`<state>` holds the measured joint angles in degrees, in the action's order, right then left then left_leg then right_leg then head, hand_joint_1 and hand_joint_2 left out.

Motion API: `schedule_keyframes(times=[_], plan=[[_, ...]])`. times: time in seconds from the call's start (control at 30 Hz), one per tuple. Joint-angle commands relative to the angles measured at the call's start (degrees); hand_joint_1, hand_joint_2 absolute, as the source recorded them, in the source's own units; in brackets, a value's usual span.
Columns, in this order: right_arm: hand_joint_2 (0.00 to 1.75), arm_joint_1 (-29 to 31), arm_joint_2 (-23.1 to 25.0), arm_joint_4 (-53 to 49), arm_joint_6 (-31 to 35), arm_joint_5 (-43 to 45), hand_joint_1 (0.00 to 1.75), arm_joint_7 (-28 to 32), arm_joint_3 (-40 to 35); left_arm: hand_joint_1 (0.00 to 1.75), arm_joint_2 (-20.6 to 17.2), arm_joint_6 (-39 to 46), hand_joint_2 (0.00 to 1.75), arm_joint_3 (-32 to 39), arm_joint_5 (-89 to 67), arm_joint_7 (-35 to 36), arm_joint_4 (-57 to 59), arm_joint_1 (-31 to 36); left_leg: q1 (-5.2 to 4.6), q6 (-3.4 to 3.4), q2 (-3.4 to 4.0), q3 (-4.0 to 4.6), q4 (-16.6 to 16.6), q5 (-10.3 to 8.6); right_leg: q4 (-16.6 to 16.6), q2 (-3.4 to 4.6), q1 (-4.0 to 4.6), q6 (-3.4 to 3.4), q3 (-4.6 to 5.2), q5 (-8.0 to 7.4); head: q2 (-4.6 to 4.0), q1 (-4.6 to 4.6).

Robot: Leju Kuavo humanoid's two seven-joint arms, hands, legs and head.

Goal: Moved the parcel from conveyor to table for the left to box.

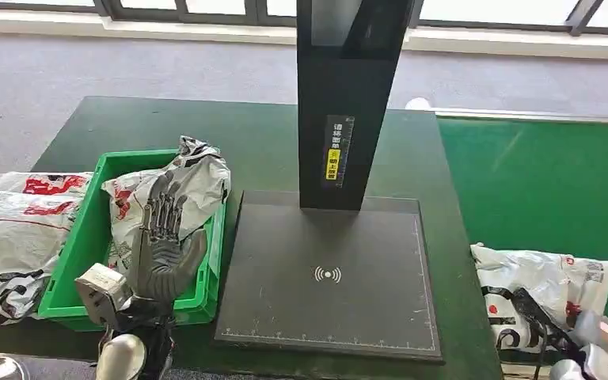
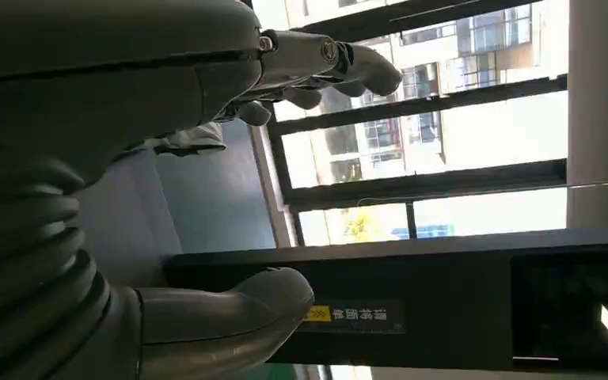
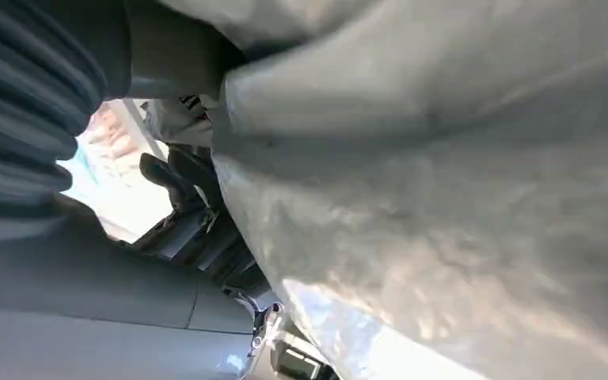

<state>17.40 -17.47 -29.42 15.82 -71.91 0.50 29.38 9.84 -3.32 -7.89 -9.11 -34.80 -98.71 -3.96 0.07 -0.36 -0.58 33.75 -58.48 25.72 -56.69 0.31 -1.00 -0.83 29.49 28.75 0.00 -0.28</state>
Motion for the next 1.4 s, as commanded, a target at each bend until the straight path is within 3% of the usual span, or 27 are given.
schedule_keyframes(times=[0.03, 0.2, 0.4, 0.73, 0.77, 0.83, 0.93, 1.17, 1.2, 1.3, 1.4], plan=[[1.75, 0.9, 5.97, 0.81, 3.32, 2.93, 1.75, 3.6, 0.49, 0.0, -0.19, -0.07, 1.75, 0.94, -0.62, 0.25, 1.72, 0.79, 0.03, -0.07, 0.27, -0.01, 0.22, -0.14, 0.2, 0.18, 0.04, 0.11, 0.08, -0.2, -0.02, 0.0], [1.75, -0.52, 9.18, -9.3, 11.26, 13.35, 1.75, 12.53, 2.81, 0.0, 0.4, 0.13, 1.75, 1.43, -0.91, 0.23, 0.26, -0.8, 0.0, -0.07, 0.65, 0.03, 0.16, -0.1, 0.11, 0.55, 0.02, 0.09, 0.2, -0.3, 0.0, 0.0], [1.75, -2.08, 9.32, -11.63, 10.36, 14.47, 1.75, 12.21, 2.11, 0.0, 0.41, 0.53, 1.75, 1.33, -1.09, 0.01, 0.83, -0.71, 0.0, -0.07, 0.27, 0.0, 0.09, -0.11, 0.09, 0.2, 0.02, 0.07, 0.05, -0.2, 0.0, 0.0], [1.75, -2.08, 9.32, -11.63, 10.36, 14.47, 1.75, 12.21, 2.11, 0.0, 0.41, 0.53, 1.75, 1.33, -1.09, 0.01, 0.83, -0.71, -0.02, -0.07, 0.31, 0.1, 0.2, -0.14, 0.16, 0.16, 0.01, 0.14, 0.17, -0.19, 0.0, 0.0], [1.75, -3.12, 13.08, -19.78, 14.71, 28.62, 1.75, 27.48, 5.33, 0.0, 0.25, 0.73, 1.75, 1.22, -1.07, -0.11, 1.5, -0.1, -0.01, -0.06, 0.29, 0.16, 0.13, -0.11, 0.09, 0.15, 0.01, 0.1, 0.21, -0.16, -0.02, 0.0], [1.75, -7.59, 16.15, -35.05, 12.71, 31.3, 1.75, 25.26, 1.84, 0.0, 0.3, 1.02, 1.75, 1.14, -1.0, -0.28, 2.64, 0.96, -0.03, -0.09, 0.38, 0.16, 0.18, -0.14, 0.08, 0.23, 0.0, 0.14, 0.26, -0.19, -0.02, 0.02], [1.75, -11.97, 17.69, -47.87, 10.28, 37.22, 1.75, 25.68, -2.69, 0.0, 0.2, 1.15, 1.75, 0.88, -1.02, -0.55, 3.66, 1.79, -0.05, -0.11, 0.37, 0.26, 0.13, -0.12, -0.01, 0.22, -0.02, 0.16, 0.39, -0.15, 0.0, 0.0], [1.75, -16.97, 19.34, -59.96, 10.72, 43.83, 1.75, 29.99, -11.97, 0.0, -0.1, 2.0, 1.75, 1.38, -0.82, -1.68, 4.21, 1.93, -0.05, -0.09, 0.18, 0.25, 0.14, -0.09, -0.01, 0.09, -0.02, 0.18, 0.32, -0.05, 0.0, 0.0], [1.75, -22.31, 21.89, -70.55, 13.17, 48.85, 1.75, 39.09, -14.6, 0.0, 0.02, 1.65, 1.75, 1.37, -0.74, -1.85, 4.91, 2.68, -0.03, -0.06, 0.1, 0.31, 0.09, -0.09, -0.04, 0.03, -0.01, 0.15, 0.32, -0.04, 0.0, 0.0], [1.75, -27.27, 23.14, -80.39, 16.28, 48.52, 1.75, 37.58, -18.95, 0.0, 0.16, 1.78, 1.75, 1.27, -0.63, -1.9, 5.72, 3.57, -0.05, -0.1, -0.1, 0.37, 0.09, -0.11, -0.09, -0.17, -0.04, 0.19, 0.39, 0.04, 0.0, 0.0], [1.75, -27.03, 23.41, -81.3, 19.04, 50.35, 1.75, 39.5, -21.36, 0.0, 0.21, 1.81, 1.75, 1.06, -0.62, -1.9, 5.83, 3.81, -0.02, -0.12, -0.34, 0.31, 0.13, -0.07, -0.03, -0.37, 0.0, 0.18, 0.24, 0.17, -0.02, 0.0]])
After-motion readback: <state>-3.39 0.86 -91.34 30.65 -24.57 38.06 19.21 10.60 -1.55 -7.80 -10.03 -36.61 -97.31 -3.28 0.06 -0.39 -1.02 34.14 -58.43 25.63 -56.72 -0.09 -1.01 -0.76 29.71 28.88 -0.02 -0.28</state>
